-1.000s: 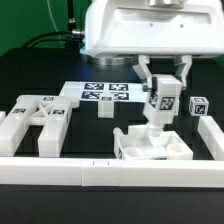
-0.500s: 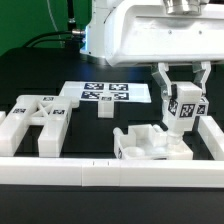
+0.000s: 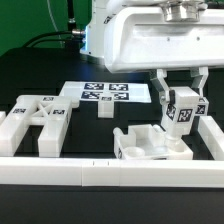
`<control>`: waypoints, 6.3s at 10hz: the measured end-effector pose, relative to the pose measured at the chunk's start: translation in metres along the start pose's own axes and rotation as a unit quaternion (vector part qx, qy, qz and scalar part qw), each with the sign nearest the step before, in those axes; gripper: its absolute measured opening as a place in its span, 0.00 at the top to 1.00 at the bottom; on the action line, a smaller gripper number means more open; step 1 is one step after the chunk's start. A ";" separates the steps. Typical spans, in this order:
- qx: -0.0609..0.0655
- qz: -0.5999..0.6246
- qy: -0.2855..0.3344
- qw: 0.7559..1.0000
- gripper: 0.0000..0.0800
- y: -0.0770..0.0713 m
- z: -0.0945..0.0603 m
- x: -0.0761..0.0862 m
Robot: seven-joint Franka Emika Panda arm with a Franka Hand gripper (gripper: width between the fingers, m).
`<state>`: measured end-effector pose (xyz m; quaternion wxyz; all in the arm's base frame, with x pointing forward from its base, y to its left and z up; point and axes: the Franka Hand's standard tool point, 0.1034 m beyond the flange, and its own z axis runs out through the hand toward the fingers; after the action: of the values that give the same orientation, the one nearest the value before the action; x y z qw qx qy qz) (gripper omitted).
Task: Assemble chair
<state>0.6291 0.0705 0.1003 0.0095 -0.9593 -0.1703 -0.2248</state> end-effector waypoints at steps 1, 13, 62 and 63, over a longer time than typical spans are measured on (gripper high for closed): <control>0.001 -0.001 0.000 1.000 0.64 -0.003 0.000 0.001; 0.005 -0.006 -0.003 1.000 0.64 -0.010 0.014 -0.008; 0.043 0.191 -0.244 0.950 0.64 -0.009 0.014 0.000; 0.033 0.235 -0.238 0.942 0.64 -0.011 0.014 0.001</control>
Offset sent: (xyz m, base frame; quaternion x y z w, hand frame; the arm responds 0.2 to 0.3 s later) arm 0.0031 0.0135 -0.0045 -0.0050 0.0052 0.0166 0.9998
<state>0.6324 0.0828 0.0872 0.0532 -0.9968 0.0552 0.0240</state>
